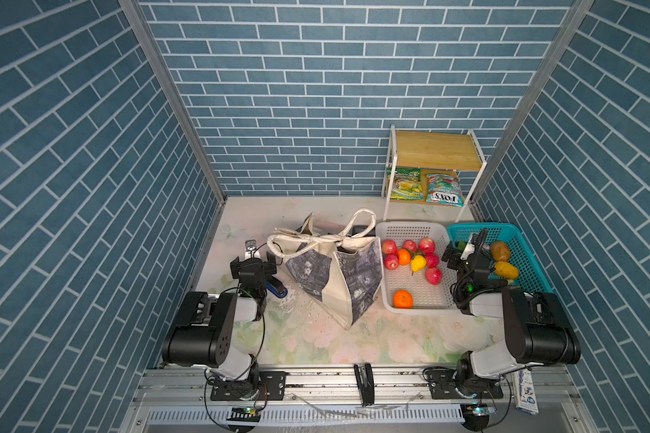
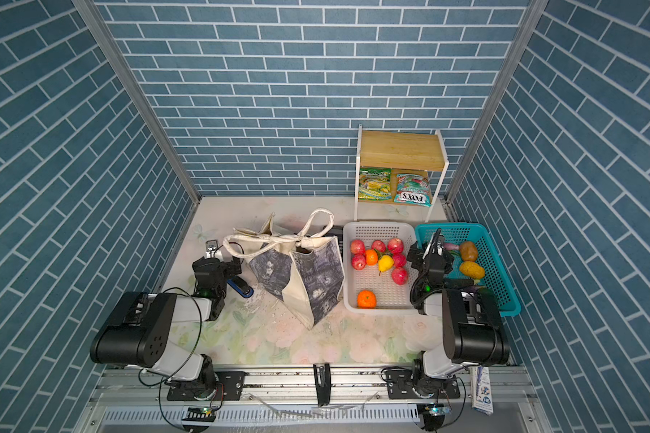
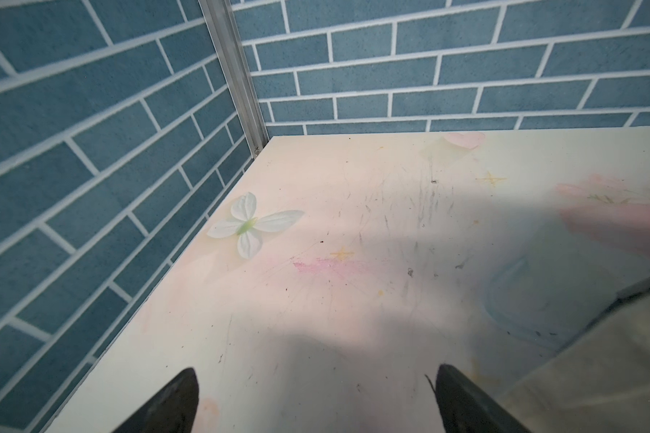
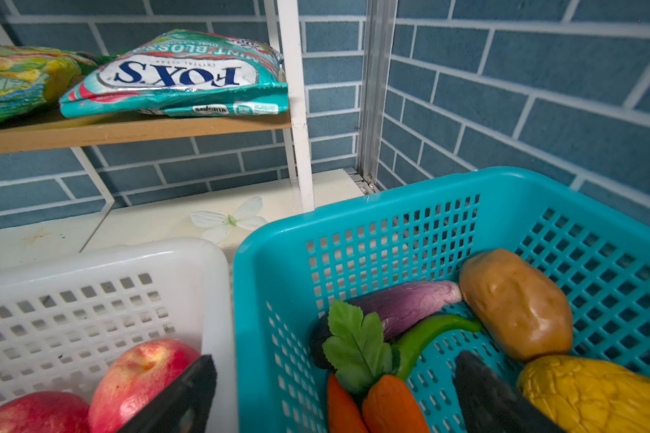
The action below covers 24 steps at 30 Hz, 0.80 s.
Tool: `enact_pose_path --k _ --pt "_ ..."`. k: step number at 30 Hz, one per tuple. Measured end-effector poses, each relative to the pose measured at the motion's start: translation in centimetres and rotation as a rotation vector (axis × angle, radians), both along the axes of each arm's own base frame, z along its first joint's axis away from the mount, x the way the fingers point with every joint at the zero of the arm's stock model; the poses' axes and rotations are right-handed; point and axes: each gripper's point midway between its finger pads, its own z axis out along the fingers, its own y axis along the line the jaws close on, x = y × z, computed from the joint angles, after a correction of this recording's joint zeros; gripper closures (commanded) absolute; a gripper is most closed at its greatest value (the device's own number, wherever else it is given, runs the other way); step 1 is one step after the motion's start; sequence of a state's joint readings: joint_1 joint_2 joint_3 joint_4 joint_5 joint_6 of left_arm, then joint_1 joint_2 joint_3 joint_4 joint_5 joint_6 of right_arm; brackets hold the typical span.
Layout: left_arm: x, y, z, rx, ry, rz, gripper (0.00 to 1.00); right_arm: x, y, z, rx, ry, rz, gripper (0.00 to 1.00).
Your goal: Place the food into the grocery bag and tie it
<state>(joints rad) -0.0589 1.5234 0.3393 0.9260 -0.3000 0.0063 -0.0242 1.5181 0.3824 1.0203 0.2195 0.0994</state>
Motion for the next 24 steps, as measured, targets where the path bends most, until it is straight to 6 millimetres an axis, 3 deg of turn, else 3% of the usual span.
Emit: enact_pose_path --k 24 --pt "0.09 -0.29 -0.02 0.000 0.002 -0.018 0.00 0.01 0.06 -0.04 0.000 0.002 0.001 0.01"
